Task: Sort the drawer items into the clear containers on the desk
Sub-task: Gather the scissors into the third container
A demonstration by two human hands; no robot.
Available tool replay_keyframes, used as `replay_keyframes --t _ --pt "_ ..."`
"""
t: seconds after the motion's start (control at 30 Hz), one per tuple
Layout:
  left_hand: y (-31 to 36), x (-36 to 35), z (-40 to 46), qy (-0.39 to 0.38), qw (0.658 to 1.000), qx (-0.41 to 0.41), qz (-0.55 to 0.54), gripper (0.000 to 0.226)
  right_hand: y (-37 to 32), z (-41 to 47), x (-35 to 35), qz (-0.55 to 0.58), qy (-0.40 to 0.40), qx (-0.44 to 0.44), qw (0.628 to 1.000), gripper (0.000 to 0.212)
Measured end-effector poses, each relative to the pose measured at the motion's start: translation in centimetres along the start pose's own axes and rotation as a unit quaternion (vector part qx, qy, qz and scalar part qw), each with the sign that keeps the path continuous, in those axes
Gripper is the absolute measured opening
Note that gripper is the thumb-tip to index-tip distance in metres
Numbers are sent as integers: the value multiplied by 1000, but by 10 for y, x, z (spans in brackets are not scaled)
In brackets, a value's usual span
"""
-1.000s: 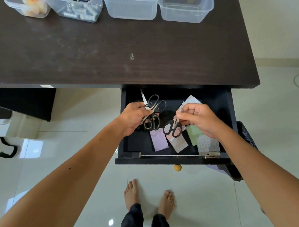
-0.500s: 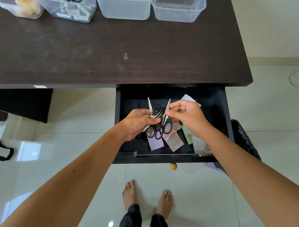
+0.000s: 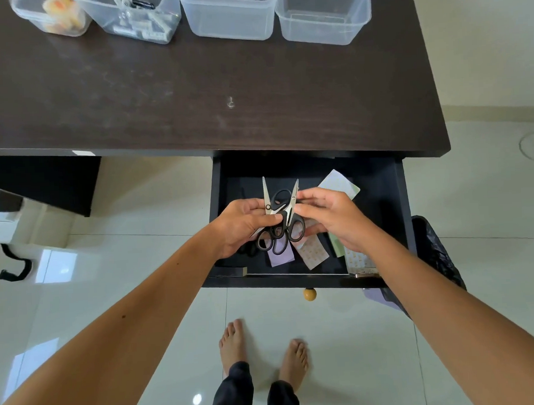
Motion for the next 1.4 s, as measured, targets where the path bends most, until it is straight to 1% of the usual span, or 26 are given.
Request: replay_keyframes --t 0.07,0.2,0.3,0.4,0.53,0.63,0.8,0.9,1.07,1.2,1.3,1.4 --pt "4 2 -9 -1 1000 -5 -3 31 -9 -7 -4 9 -24 0 1000 38" --pt "20 8 -32 -5 1000 -22 0 30 -36 -15 -9 22 -29 11 999 26" --pt "39 17 -48 -10 999 -39 -10 32 -62 -15 -17 26 -36 29 999 25" --pt "62 33 -54 -4 998 -61 -25 35 -92 -4 -27 35 -45 48 997 21" --pt "107 57 -57 14 994 -103 -30 31 -138 23 -40 45 -48 67 996 22" --pt "144 79 -52 22 991 -125 -37 32 -173 47 -48 55 -41 77 995 22" --pt "205 103 -36 41 989 -135 -52 31 -227 89 -53 76 -15 87 993 21" --pt "242 107 -21 56 985 -149 -68 30 -256 109 -47 95 4 91 991 22" --pt "310 97 18 66 982 -160 -72 39 -297 145 -19 128 58 94 986 24" --pt "360 80 50 58 983 -170 -39 24 -319 172 8 136 105 100 980 23" --pt "385 73 76 47 983 -178 22 15 -326 192 23 127 130 92 979 23" --pt "399 73 100 42 977 -182 107 19 -327 208 30 125 149 78 978 23"
Point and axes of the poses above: each hand's wrist, its own z-axis towards the middle knuckle, its own x-axis out of the back of the hand, y = z × x, the point moved 1 cm from there along z, towards the middle knuckle, and after that the axes turned 10 degrees about -z, right-handed, at the moved point
